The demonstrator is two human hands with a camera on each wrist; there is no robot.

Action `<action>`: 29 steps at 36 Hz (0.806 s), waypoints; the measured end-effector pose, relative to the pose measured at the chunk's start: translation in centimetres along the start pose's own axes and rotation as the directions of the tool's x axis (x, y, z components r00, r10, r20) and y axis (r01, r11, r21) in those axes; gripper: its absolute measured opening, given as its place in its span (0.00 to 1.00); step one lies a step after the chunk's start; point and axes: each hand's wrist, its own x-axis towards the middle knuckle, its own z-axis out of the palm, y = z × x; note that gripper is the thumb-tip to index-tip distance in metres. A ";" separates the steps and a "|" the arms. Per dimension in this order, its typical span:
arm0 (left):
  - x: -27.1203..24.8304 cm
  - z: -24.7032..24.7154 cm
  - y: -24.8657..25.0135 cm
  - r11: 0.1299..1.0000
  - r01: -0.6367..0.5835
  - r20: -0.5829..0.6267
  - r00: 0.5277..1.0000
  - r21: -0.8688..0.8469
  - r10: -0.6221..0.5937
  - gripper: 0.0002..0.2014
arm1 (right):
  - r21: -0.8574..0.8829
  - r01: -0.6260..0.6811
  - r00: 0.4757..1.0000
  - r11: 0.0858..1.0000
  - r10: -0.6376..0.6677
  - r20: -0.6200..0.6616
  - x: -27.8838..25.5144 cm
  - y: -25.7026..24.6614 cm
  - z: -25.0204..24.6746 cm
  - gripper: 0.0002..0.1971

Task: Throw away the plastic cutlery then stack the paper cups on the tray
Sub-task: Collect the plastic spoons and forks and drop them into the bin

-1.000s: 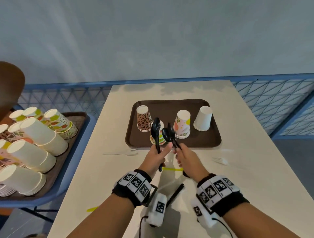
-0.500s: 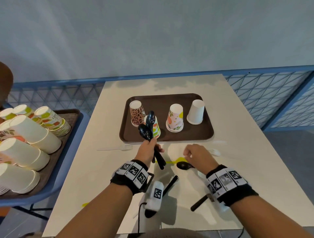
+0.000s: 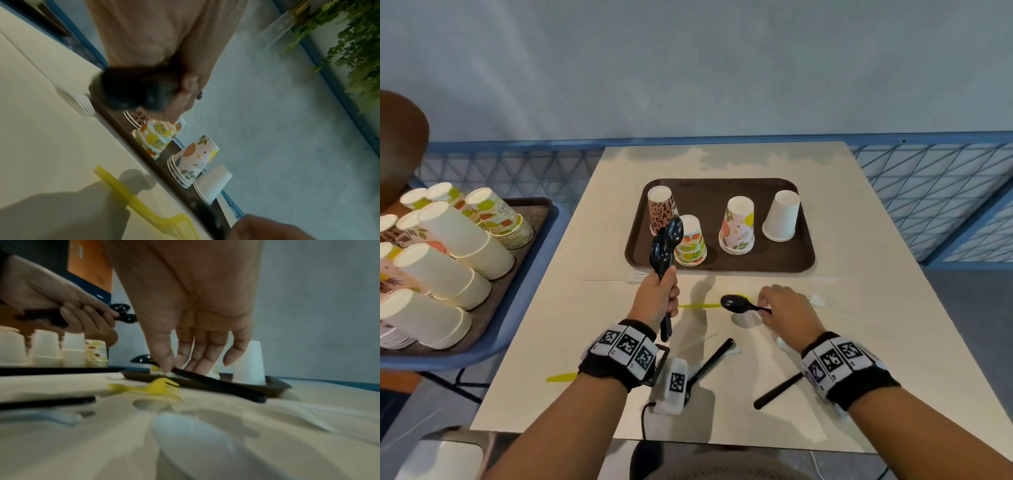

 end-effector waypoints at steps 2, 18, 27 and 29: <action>-0.2 -0.8 0.0 1.000 -0.013 -0.038 0.999 0.015 0.013 0.17 | 0.181 0.086 0.996 0.980 -0.083 -0.022 -0.6 -1.8 -0.8 0.04; -1.7 -1.5 -0.5 0.996 0.027 -0.063 0.998 0.090 -0.021 0.17 | 0.117 0.405 0.855 0.907 -0.421 0.302 -2.4 -7.1 3.1 0.12; -1.2 -0.6 -0.4 0.993 0.018 -0.015 1.000 0.113 -0.016 0.16 | 0.113 0.316 0.934 0.942 -0.330 0.135 -2.0 -4.3 0.3 0.10; -1.0 0.0 -0.5 0.993 0.019 0.008 1.000 0.114 -0.020 0.16 | 0.123 0.241 0.965 0.963 -0.251 0.078 -2.3 -3.4 -0.4 0.09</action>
